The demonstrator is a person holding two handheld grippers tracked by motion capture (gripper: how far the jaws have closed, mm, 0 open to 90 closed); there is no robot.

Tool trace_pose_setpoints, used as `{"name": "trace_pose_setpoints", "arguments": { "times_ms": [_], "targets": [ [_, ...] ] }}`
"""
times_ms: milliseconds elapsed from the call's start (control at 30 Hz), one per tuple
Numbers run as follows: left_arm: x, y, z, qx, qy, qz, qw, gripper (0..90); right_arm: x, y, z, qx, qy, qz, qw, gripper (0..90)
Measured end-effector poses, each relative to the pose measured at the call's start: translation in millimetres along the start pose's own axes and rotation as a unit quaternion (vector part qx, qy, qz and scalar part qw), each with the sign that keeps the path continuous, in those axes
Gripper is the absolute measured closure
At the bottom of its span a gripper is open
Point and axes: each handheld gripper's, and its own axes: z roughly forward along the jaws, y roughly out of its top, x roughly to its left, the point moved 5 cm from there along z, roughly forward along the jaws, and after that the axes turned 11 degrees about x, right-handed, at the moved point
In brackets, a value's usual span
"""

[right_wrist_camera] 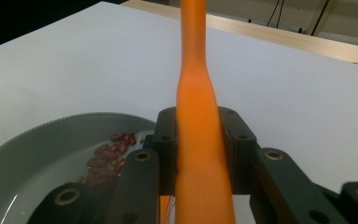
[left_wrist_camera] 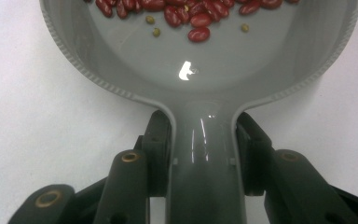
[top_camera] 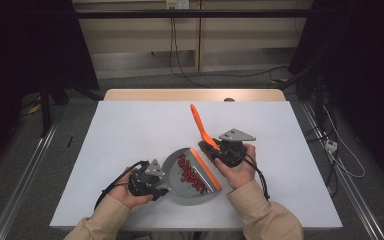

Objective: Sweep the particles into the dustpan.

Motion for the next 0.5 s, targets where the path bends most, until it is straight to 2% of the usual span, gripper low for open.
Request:
{"name": "trace_pose_setpoints", "arguments": {
  "times_ms": [67, 100, 133, 167, 233, 300, 333, 400, 500],
  "targets": [
    [-1.9, 1.1, 0.1, -0.031, 0.003, -0.021, 0.9993, 63.2, -1.9, 0.4, -0.9, -0.001, 0.0, 0.001, 1.0, 71.6],
    [1.3, -1.0, -3.2, -0.018, 0.019, -0.002, 0.9997, 63.3, -2.9, 0.6, -1.4, -0.001, -0.001, 0.001, 1.0, 71.6],
    [1.6, -1.8, -4.0, -0.028, 0.008, -0.002, 0.9996, 63.3, -3.7, 1.1, -1.9, -0.002, -0.001, 0.003, 1.0, 71.6],
    [0.8, -2.3, -3.8, -0.038, 0.007, -0.012, 0.9992, 63.2, -4.4, 1.6, -2.5, -0.003, 0.0, 0.004, 1.0, 71.6],
    [1.7, -6.1, -3.7, -0.043, 0.012, -0.019, 0.9988, 63.3, -5.8, 3.1, -3.2, -0.006, 0.001, 0.006, 1.0, 71.6],
    [2.7, -10.0, -3.5, -0.049, 0.016, -0.018, 0.9985, 63.4, -6.7, 4.2, -3.6, -0.007, 0.002, 0.007, 0.9999, 71.6],
    [2.6, -11.0, -3.3, -0.057, 0.013, -0.024, 0.998, 63.4, -7.0, 4.5, -3.5, -0.007, 0.001, 0.007, 0.9999, 71.6],
    [3.8, -13.9, -3.7, -0.059, 0.021, -0.027, 0.9976, 63.4, -7.8, 4.2, -2.7, -0.006, 0.001, 0.007, 1.0, 71.6],
    [5.3, -15.7, -5.3, -0.071, 0.019, -0.031, 0.9968, 63.3, -8.4, 3.4, -1.7, -0.003, 0.0, 0.005, 1.0, 71.6]
  ]
}}
